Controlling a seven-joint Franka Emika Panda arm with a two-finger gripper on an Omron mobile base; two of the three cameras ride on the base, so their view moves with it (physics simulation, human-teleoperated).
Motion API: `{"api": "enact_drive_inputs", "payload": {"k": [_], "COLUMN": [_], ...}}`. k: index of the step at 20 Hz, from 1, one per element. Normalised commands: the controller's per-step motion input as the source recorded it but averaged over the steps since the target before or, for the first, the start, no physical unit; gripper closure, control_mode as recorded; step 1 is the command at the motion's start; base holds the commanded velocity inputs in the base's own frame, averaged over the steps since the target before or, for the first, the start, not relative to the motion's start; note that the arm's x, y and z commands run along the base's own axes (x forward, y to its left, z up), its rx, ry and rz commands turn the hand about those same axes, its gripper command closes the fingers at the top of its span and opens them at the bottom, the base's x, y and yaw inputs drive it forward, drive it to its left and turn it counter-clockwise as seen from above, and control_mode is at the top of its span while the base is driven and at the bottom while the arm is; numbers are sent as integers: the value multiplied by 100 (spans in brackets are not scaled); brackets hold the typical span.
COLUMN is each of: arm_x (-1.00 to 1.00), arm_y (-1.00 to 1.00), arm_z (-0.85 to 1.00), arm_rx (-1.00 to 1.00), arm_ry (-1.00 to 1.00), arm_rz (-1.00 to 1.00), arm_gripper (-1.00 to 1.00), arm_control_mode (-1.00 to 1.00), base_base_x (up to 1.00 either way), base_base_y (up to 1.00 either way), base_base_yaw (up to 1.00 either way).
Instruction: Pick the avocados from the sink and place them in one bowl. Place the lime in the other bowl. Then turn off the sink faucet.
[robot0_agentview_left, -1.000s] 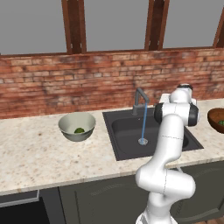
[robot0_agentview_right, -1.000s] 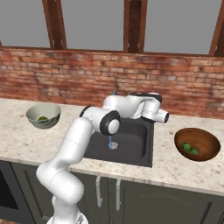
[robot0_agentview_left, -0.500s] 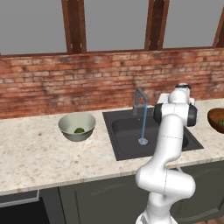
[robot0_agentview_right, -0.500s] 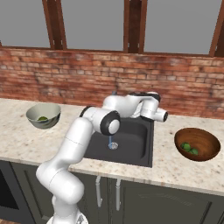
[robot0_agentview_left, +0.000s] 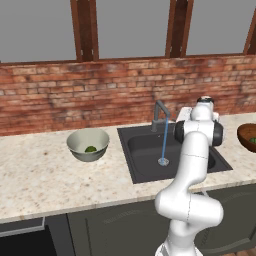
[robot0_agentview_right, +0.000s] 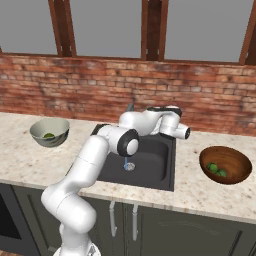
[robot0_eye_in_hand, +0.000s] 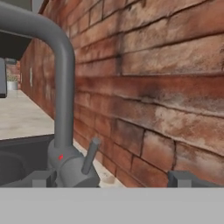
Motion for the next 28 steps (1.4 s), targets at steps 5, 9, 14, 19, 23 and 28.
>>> {"api": "enact_drive_inputs", "payload": {"k": [5, 9, 14, 19, 23, 28], "arm_x": [10, 15, 15, 18, 20, 20], "arm_y": [0, 0, 0, 0, 0, 0], "arm_z": [0, -2, -11, -12, -10, -11], "arm_rx": [0, 0, 0, 0, 0, 0], "arm_ry": [0, 0, 0, 0, 0, 0], "arm_rz": [0, 0, 0, 0, 0, 0], "arm_gripper": [-100, -100, -100, -100, -100, -100], "arm_control_mode": [-100, -100, -100, -100, -100, -100], "base_base_x": [0, 0, 0, 0, 0, 0], "base_base_y": [0, 0, 0, 0, 0, 0], "base_base_yaw": [0, 0, 0, 0, 0, 0]}}
